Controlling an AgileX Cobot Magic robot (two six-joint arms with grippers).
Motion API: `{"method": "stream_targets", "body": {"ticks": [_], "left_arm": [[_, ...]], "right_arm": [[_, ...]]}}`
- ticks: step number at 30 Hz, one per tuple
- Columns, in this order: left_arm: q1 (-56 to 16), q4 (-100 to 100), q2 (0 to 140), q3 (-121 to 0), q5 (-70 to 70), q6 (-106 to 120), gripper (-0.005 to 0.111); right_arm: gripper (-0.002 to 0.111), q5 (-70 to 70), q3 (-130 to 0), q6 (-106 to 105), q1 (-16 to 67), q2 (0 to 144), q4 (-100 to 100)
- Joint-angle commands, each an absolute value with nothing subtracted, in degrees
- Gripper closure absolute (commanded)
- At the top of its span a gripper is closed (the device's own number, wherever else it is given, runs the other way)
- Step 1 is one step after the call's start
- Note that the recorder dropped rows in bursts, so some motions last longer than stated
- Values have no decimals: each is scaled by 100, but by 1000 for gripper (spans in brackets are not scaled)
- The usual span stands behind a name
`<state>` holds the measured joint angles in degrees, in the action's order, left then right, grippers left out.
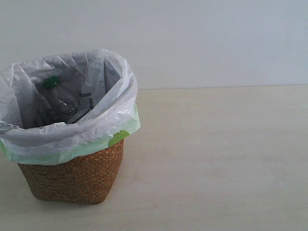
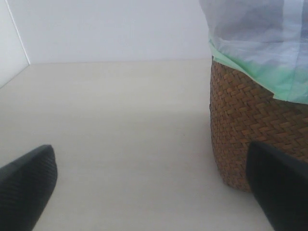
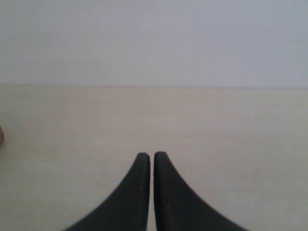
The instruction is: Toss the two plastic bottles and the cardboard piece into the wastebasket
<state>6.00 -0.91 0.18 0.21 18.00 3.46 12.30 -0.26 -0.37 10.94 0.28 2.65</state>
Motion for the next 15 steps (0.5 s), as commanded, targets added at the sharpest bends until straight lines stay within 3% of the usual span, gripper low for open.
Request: {"method": "stream_targets", "body": {"ticks": [1,15], "left_arm": [[614,-102,0,0,1752,296,-1],[614,-102,0,0,1752,296,-1]], "right_arm": [[108,1948,0,-172,1082,0,177],[108,1948,0,-44,1082,0,224]]}}
